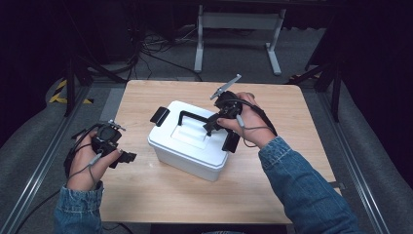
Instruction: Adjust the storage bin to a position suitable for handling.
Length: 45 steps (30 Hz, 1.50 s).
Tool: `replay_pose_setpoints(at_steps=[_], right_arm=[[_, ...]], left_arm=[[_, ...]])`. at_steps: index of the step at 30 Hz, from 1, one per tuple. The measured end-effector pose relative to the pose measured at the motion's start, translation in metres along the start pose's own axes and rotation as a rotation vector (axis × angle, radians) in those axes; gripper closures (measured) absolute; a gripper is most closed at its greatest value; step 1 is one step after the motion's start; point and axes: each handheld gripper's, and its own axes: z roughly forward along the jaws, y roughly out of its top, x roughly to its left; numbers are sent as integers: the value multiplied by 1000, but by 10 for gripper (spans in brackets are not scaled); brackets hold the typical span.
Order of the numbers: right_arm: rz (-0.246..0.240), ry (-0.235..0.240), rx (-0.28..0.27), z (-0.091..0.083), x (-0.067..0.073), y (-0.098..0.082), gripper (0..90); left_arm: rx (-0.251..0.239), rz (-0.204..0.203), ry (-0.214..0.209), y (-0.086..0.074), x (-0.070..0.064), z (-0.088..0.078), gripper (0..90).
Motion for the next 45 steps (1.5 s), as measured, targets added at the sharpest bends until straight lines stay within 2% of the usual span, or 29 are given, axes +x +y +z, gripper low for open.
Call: replay_pose_setpoints(at_steps=[5, 11, 17, 24, 29, 32, 45], right_arm=[[-32, -13, 22, 3, 2, 3, 752], [-46, 13, 16, 2, 7, 3, 836], [-77, 8, 16, 2, 13, 2, 848], [-81, 11, 2, 1, 12, 2, 851], [-101, 6, -26, -3, 15, 4, 852], [-110, -1, -43, -8, 17, 7, 852], [-114, -8, -128, -38, 20, 11, 852]], left_arm=[[1, 15, -4, 8, 0, 3, 215], [3, 35, -7, 13, -1, 4, 214], [-2, 34, -13, 17, -3, 4, 211], [-4, 38, -16, 19, -2, 5, 211], [-6, 42, -9, 19, 0, 4, 210], [-9, 28, -15, 18, 0, 4, 210], [-11, 30, -23, 18, 0, 3, 209]])
